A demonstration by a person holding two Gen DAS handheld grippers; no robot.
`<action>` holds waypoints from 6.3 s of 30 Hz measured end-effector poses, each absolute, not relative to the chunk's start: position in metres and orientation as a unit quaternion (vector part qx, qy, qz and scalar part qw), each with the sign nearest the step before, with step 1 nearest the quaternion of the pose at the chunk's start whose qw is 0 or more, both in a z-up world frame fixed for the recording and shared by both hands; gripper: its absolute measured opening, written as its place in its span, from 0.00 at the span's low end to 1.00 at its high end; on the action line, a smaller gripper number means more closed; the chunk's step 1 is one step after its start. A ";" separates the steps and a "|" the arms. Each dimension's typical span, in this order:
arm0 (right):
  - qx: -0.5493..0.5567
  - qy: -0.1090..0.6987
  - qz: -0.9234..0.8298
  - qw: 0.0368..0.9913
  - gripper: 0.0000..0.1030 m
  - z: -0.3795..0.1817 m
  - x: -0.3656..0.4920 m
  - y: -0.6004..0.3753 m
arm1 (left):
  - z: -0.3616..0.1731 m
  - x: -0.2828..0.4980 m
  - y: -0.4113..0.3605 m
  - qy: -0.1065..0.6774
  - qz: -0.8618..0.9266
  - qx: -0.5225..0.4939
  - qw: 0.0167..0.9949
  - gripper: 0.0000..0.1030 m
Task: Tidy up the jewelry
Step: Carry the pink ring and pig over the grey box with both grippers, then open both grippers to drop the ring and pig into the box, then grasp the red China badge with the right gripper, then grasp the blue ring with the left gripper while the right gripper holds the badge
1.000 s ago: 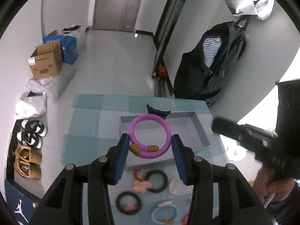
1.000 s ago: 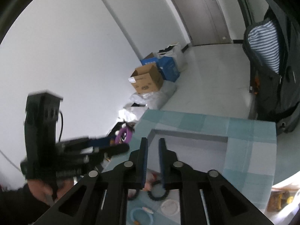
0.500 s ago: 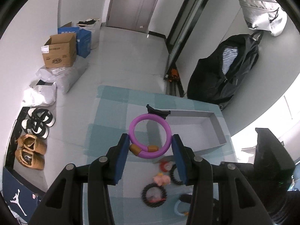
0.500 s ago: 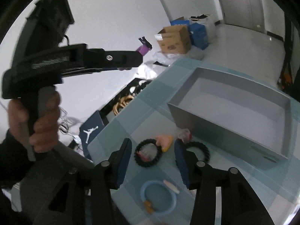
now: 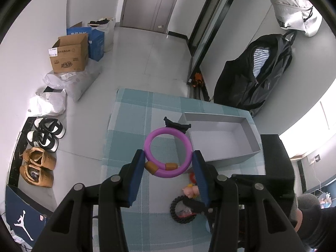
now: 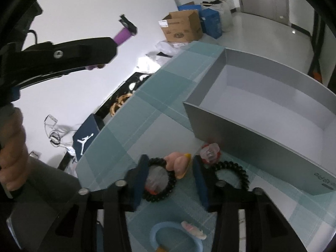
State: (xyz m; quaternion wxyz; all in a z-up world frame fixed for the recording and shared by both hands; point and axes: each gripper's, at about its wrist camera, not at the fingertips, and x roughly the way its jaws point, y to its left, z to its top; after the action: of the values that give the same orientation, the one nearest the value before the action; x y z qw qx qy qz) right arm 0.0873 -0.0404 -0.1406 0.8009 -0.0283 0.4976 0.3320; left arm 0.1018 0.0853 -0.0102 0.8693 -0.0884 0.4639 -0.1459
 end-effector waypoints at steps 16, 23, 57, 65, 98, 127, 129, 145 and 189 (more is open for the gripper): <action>0.042 0.413 0.357 0.836 0.21 -0.077 0.072 -0.092 | -0.009 0.110 0.070 0.458 -0.153 -0.078 0.872 0.39; 0.093 0.378 0.313 0.866 0.21 -0.056 0.091 -0.142 | -0.011 0.126 0.047 0.463 -0.179 -0.080 0.864 0.39; 0.161 0.383 0.250 0.875 0.61 -0.053 0.130 -0.215 | -0.026 0.134 0.014 0.488 -0.223 -0.068 0.841 0.75; 0.117 0.363 0.232 0.895 0.79 -0.046 0.109 -0.212 | -0.019 0.115 0.021 0.467 -0.159 -0.044 0.869 0.75; 0.012 0.429 0.263 0.864 1.00 -0.112 -0.044 -0.175 | -0.049 0.007 0.034 0.465 -0.088 -0.044 0.880 0.76; -0.136 0.446 0.226 0.855 0.41 -0.144 -0.064 -0.122 | -0.065 -0.009 0.069 0.480 -0.054 -0.048 0.874 0.76; -0.134 0.447 0.227 0.855 0.41 -0.145 -0.062 -0.122 | -0.066 -0.009 0.068 0.482 -0.056 -0.046 0.873 0.76; 0.030 0.437 0.228 0.870 0.40 -0.116 -0.042 -0.167 | -0.072 -0.005 0.026 0.515 -0.137 -0.042 0.845 0.76; 0.127 0.418 0.165 0.884 0.41 -0.104 -0.027 -0.227 | -0.081 0.009 -0.037 0.545 -0.138 0.047 0.826 0.56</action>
State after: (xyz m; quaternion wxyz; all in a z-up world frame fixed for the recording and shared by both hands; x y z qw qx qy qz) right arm -0.0274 -0.2271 -0.1042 0.8843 0.1275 0.4179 0.1649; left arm 0.0088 -0.0368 -0.0810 0.8256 0.0468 0.5451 -0.1383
